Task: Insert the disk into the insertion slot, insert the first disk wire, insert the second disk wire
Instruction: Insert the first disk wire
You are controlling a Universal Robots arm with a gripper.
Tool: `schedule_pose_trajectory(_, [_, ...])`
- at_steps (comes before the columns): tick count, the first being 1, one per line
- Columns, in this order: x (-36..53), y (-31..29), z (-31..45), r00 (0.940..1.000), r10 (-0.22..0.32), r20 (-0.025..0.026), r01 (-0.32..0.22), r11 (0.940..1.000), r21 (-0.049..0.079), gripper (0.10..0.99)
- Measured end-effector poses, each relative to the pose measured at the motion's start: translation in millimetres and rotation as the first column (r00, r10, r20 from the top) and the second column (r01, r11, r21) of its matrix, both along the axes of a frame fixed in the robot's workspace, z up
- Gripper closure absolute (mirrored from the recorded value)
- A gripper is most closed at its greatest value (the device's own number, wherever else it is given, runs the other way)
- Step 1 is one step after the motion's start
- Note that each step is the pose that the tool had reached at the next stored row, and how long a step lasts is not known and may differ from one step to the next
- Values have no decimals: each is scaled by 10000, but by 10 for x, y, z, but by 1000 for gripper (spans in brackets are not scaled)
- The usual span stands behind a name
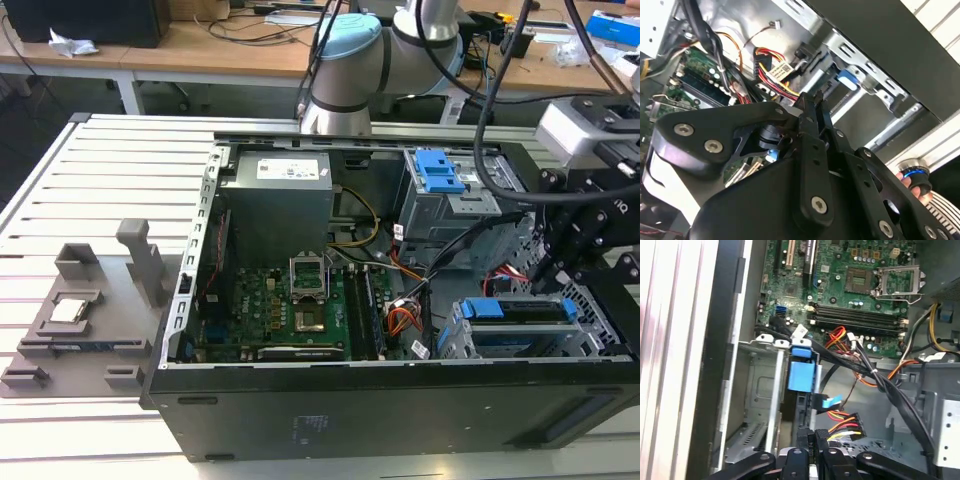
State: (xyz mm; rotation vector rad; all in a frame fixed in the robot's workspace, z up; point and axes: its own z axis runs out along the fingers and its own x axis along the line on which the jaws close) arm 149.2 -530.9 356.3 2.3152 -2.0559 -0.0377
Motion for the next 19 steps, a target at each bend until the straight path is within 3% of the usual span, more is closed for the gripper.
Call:
schedule_pose_trajectory(8, [0, -77, -15, 10000, -9, 0, 9, 10000, 0, 914])
schedule_pose_trajectory(16, [0, -82, -23, 9991, -414, -1, 414, 9991, 23, 914])
schedule_pose_trajectory(19, [1, -93, -25, 9989, -474, -9, 475, 9986, 216, 914])
